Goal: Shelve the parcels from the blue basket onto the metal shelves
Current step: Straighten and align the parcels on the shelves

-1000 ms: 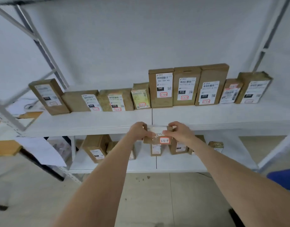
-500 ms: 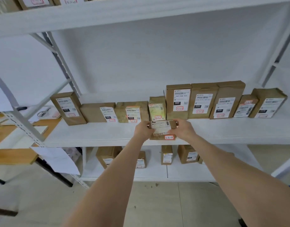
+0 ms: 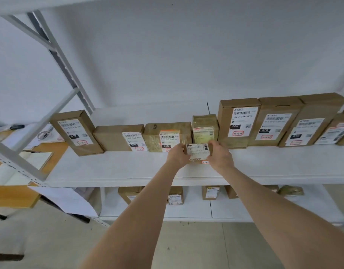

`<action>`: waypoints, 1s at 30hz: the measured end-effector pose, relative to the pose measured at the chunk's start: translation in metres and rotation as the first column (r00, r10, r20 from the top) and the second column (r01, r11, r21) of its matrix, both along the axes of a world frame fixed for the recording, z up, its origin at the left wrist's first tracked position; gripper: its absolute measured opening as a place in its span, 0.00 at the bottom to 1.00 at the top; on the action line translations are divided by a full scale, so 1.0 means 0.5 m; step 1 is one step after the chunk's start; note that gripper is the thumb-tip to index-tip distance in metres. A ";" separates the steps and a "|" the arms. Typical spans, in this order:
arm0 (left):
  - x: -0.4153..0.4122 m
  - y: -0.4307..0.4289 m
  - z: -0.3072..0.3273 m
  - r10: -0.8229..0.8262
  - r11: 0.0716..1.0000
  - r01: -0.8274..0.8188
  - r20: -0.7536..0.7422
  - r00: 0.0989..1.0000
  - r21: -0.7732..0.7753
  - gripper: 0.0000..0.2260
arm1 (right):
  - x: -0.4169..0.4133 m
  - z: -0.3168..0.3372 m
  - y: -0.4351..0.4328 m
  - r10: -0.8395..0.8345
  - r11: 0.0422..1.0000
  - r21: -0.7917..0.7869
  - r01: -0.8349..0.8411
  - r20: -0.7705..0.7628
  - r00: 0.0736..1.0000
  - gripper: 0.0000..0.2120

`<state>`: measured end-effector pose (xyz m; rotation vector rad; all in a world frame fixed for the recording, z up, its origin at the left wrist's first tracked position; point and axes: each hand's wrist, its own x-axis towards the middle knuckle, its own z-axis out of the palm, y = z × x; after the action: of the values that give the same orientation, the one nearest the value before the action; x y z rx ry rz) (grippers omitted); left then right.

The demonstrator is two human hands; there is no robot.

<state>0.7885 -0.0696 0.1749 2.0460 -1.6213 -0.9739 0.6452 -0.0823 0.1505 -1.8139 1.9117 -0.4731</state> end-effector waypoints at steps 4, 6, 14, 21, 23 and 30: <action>-0.001 -0.023 -0.018 -0.073 0.997 0.071 0.054 0.996 0.034 0.18 | 0.011 -0.016 -0.020 0.018 1.000 0.017 -0.017 -0.054 0.998 0.22; 0.005 -0.035 -0.021 -0.078 0.997 0.076 0.067 0.995 0.033 0.19 | 0.016 -0.017 -0.027 0.039 0.999 0.013 -0.038 -0.081 0.996 0.22; 0.014 -0.074 0.007 -0.048 0.944 0.220 0.558 0.828 -0.245 0.21 | 0.029 0.014 -0.046 0.104 0.940 -0.254 -0.229 -0.426 0.899 0.25; 0.028 -0.104 -0.019 -0.146 0.938 0.303 0.601 0.786 -0.168 0.31 | 0.053 0.025 -0.090 0.235 0.932 -0.099 -0.348 -0.567 0.790 0.48; 0.028 -0.104 -0.019 -0.143 0.934 0.309 0.606 0.783 -0.179 0.29 | 0.050 0.023 -0.093 0.246 0.936 -0.063 -0.345 -0.583 0.775 0.49; 0.033 -0.101 -0.003 -0.147 0.955 0.271 0.610 0.779 -0.117 0.28 | 0.046 0.032 -0.092 0.258 0.942 -0.020 -0.336 -0.597 0.760 0.51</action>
<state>0.8049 -0.1201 0.1735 2.1848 -2.1944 -0.1827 0.6683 -0.1282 0.1665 -2.5177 1.9190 0.1114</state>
